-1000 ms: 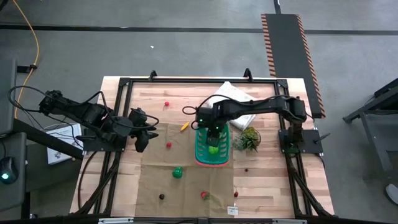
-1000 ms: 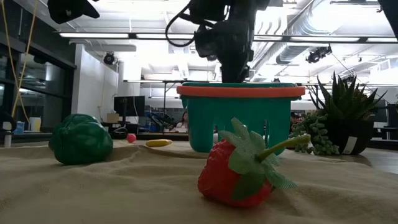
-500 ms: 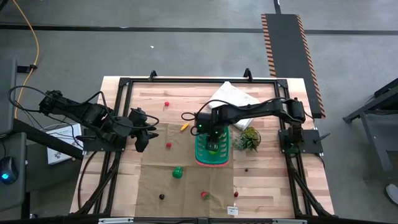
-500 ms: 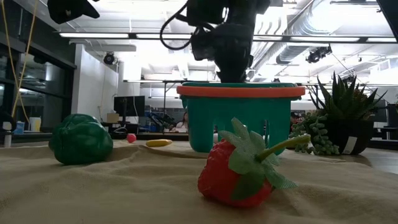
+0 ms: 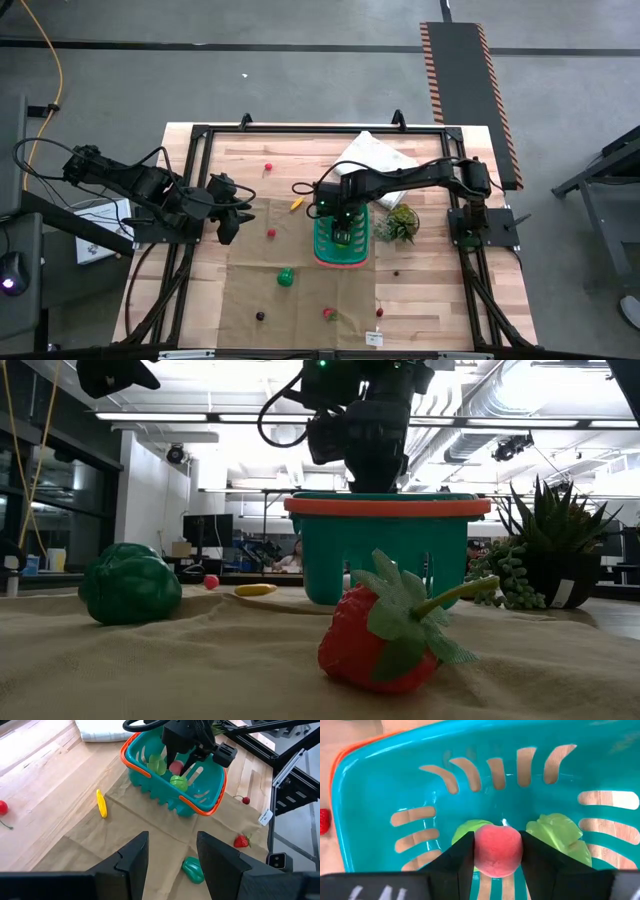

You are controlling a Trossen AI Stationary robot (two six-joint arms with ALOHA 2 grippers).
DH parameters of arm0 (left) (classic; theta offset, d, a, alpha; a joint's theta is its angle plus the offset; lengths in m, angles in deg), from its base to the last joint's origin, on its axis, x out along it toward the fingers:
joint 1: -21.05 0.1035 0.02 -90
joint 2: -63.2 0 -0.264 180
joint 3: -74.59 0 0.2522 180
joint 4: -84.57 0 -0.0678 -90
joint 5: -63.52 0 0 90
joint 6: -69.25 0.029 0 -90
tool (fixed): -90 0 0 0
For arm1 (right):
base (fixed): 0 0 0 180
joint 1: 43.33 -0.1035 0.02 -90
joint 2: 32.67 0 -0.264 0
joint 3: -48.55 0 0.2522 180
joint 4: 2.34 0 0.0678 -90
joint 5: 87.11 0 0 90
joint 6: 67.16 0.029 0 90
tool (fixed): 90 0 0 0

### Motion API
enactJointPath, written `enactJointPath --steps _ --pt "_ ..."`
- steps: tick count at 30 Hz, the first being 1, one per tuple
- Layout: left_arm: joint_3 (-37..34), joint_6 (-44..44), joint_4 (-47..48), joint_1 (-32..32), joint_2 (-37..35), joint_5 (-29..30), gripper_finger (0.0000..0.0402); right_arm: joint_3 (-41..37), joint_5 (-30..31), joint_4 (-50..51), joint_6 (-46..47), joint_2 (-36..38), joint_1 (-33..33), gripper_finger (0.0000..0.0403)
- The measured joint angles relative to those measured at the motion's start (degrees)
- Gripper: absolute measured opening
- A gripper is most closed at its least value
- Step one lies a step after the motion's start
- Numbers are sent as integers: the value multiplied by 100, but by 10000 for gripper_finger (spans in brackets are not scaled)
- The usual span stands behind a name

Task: Pick and placing Produce into tupperware
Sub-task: Put the pink peach into the blue basket, then put the bottom red cherry into the blue basket

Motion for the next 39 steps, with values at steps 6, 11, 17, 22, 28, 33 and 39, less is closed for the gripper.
enactJointPath --steps 6,11,17,22,28,33,39 --pt "0 3 0 0 0 -1 154 0 -54 -25 10 0 0 127" --pt "0 7 0 0 0 -48 154 0 -68 -72 40 0 0 153" --pt "0 9 0 0 0 -50 154 0 62 -99 32 0 2 184" --pt "0 15 0 0 0 -55 154 2 129 -152 23 18 0 185" --pt "0 15 2 0 0 -66 154 13 428 -139 119 458 2 185" --pt "0 17 2 0 0 -66 154 13 906 78 262 1133 4 185" --pt "0 17 2 0 -2 -66 154 0 1795 656 600 2037 -65 185"
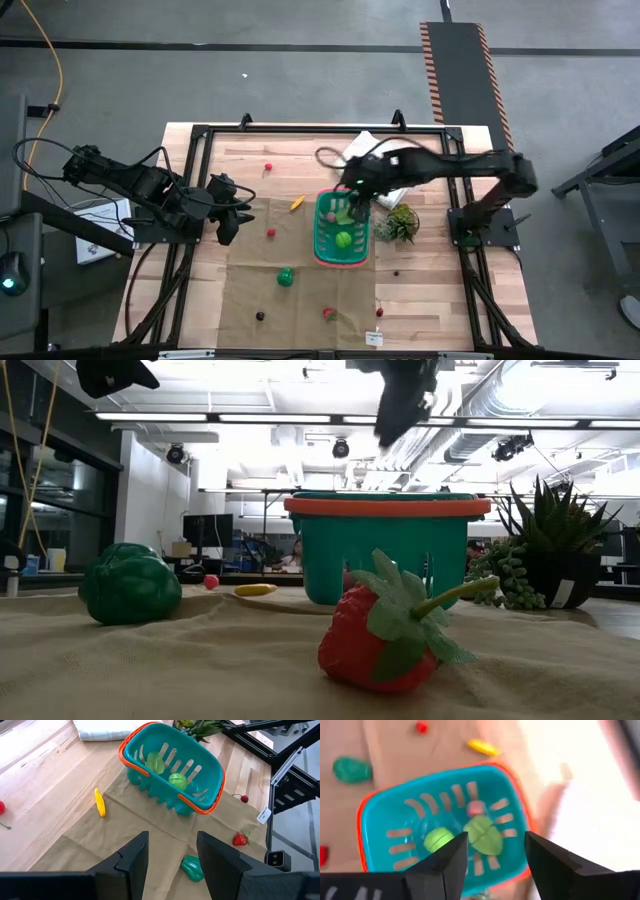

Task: Pick and placing Produce into tupperware
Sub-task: Put the bottom red cherry into the blue basket

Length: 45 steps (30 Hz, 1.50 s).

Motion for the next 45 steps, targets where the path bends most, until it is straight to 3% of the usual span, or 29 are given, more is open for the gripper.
enactJointPath --steps 4,8,15,20,28,31,39,45 --pt "-2 -3 0 0 2 -1 154 -56 831 205 473 659 -359 185" --pt "-2 -140 -7 2 0 0 154 -869 1485 12 1466 1605 -899 185" --pt "-2 -342 -7 0 2 0 154 -2479 2733 -102 4507 3263 -2410 185" --pt "-2 -450 -7 0 2 0 154 -3013 3736 -110 6378 3726 -3730 185" --pt "-2 -586 -7 0 2 2 154 -2927 4617 -80 7638 3010 -4828 183" --pt "-2 -624 -10 0 25 2 154 -2652 4500 423 8004 2488 -4916 170" --pt "-2 -762 -15 0 341 -258 154 -1252 4157 2979 9710 885 -5318 143" --pt "0 -763 -15 0 793 -395 154 -828 4310 3144 10490 111 -5637 142"
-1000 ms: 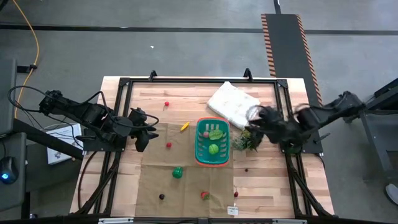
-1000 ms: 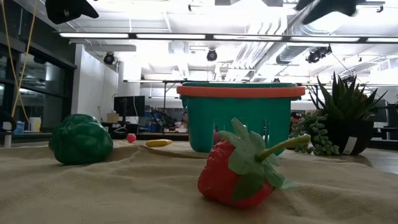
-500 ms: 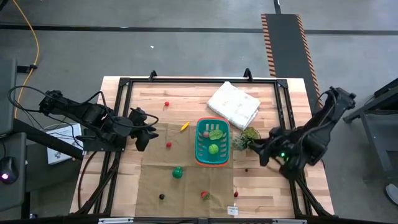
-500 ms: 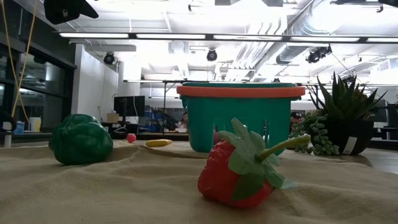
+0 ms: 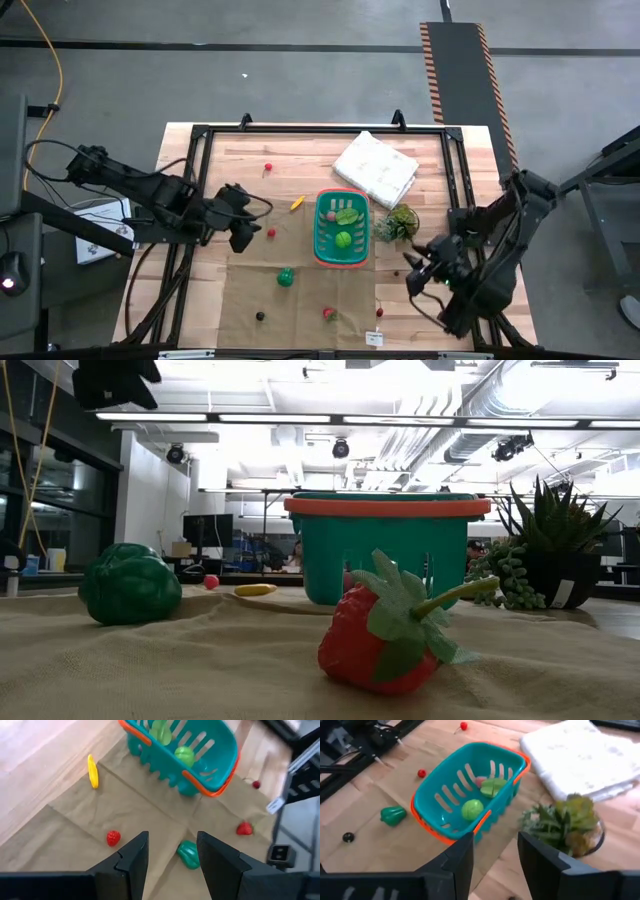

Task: Pick and placing Produce into tupperware
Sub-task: Put the bottom red cherry into the blue basket

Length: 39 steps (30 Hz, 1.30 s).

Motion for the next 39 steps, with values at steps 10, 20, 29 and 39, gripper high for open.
enactJointPath --steps 10,20,29,39 --pt "-2 341 -641 0 630 -671 154 0 -805 2 1340 -788 -452 142" --pt "0 505 -1194 0 704 -913 154 0 -1699 -1606 939 -943 -704 142" --pt "0 506 -1214 0 704 -1108 154 0 -3724 -3349 414 -944 25 142" --pt "0 534 -1200 0 704 -1710 154 0 -3503 -3594 356 -968 754 142"
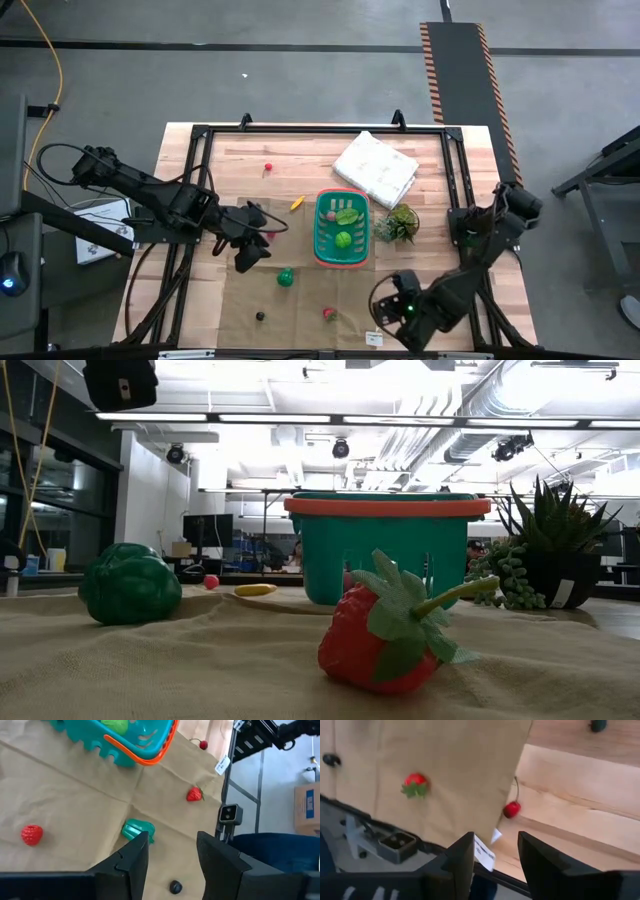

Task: Pick and placing Produce into tupperware
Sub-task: Put the bottom red cherry into the blue basket

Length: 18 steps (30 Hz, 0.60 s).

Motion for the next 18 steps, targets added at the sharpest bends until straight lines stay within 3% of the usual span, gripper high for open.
enactJointPath --steps 7,13,18 --pt "0 557 9 0 0 -247 154 -2 -550 -517 207 -351 386 142" --pt "0 1069 4 0 0 -908 154 -4 -627 -803 829 -506 543 142" --pt "0 1752 -1 0 -16 -1284 154 -4 -1109 -814 1052 -601 715 142"
